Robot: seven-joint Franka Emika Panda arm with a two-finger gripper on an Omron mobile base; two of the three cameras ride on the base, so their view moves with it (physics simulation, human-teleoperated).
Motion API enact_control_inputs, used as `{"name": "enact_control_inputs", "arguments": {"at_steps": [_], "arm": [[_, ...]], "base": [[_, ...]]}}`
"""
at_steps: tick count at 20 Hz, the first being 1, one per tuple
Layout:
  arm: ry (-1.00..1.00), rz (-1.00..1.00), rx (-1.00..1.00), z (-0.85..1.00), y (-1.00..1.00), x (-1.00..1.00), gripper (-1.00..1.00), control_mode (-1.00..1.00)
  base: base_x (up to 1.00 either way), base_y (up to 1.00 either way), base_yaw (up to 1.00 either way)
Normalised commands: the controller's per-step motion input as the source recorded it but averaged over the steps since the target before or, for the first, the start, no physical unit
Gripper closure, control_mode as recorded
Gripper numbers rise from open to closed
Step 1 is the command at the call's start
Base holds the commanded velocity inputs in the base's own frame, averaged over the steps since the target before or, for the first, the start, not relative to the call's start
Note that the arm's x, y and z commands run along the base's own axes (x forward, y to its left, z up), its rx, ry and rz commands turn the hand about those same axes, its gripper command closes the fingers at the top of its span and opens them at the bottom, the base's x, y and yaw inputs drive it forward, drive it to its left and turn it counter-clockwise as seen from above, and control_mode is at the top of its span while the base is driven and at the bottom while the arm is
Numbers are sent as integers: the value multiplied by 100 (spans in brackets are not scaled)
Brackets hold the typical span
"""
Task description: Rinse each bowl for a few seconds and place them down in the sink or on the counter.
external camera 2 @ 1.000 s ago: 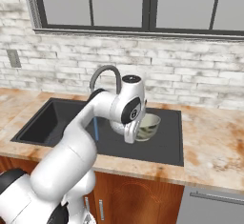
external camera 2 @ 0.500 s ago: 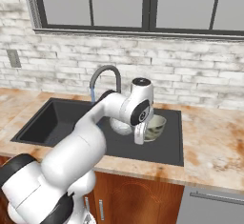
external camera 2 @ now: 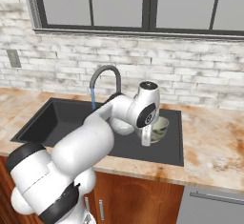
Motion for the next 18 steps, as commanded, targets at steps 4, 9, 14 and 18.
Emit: {"name": "enact_control_inputs", "arguments": {"at_steps": [4,9,14,18], "arm": [[0,4,1,-18,-8,17,100,-100],[2,3,1,-20,-9,17,100,-100],[3,3,1,-23,-10,15,100,-100],[2,3,1,-21,-10,16,100,-100]], "base": [[0,0,0],[0,0,0],[0,0,0],[0,0,0]]}}
